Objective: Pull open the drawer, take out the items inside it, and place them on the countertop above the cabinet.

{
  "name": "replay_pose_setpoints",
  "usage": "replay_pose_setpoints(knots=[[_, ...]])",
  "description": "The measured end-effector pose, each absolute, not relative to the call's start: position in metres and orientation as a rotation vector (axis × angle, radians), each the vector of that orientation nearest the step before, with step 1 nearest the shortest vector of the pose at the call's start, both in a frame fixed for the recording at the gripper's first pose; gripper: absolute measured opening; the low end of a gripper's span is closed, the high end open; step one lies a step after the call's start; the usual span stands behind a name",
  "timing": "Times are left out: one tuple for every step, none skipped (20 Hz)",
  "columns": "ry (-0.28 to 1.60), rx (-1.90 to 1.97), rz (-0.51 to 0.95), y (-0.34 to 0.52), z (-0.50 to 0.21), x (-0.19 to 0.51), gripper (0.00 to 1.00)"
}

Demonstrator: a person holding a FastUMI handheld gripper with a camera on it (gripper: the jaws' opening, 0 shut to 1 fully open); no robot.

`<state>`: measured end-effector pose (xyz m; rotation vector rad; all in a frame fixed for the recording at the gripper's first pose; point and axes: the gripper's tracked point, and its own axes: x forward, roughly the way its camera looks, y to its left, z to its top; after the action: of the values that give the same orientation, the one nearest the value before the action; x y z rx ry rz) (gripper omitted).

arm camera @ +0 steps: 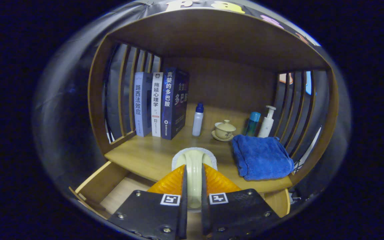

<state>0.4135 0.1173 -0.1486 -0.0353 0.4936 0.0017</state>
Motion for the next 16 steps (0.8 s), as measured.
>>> replay_pose_setpoints(knots=[[0.507,-0.036,-0.007,0.117,-0.156,0.421,0.17],[0.518,-0.028,-0.011,0.117,-0.162,0.428,0.17],[0.525,-0.020,-0.023,0.116,-0.168,0.437,0.17],[0.510,-0.024,-0.046,0.114,-0.170,0.447,0.17],[0.507,-0.030,-0.062,0.112,-0.174,0.455,0.17],[0.507,-0.034,-0.075,0.111,-0.179,0.462,0.17],[0.505,-0.038,-0.091,0.109,-0.182,0.468,0.17],[0.478,-0.044,-0.111,0.106,-0.182,0.475,0.17],[0.474,-0.054,-0.130,0.102,-0.185,0.482,0.18],[0.456,-0.066,-0.144,0.101,-0.184,0.488,0.17],[0.446,-0.082,-0.160,0.098,-0.187,0.493,0.18],[0.430,-0.095,-0.174,0.096,-0.187,0.498,0.17],[0.421,-0.103,-0.190,0.093,-0.189,0.504,0.18],[0.413,-0.101,-0.201,0.092,-0.189,0.507,0.18],[0.409,-0.095,-0.209,0.090,-0.190,0.511,0.18],[0.406,-0.088,-0.215,0.089,-0.191,0.512,0.17]])
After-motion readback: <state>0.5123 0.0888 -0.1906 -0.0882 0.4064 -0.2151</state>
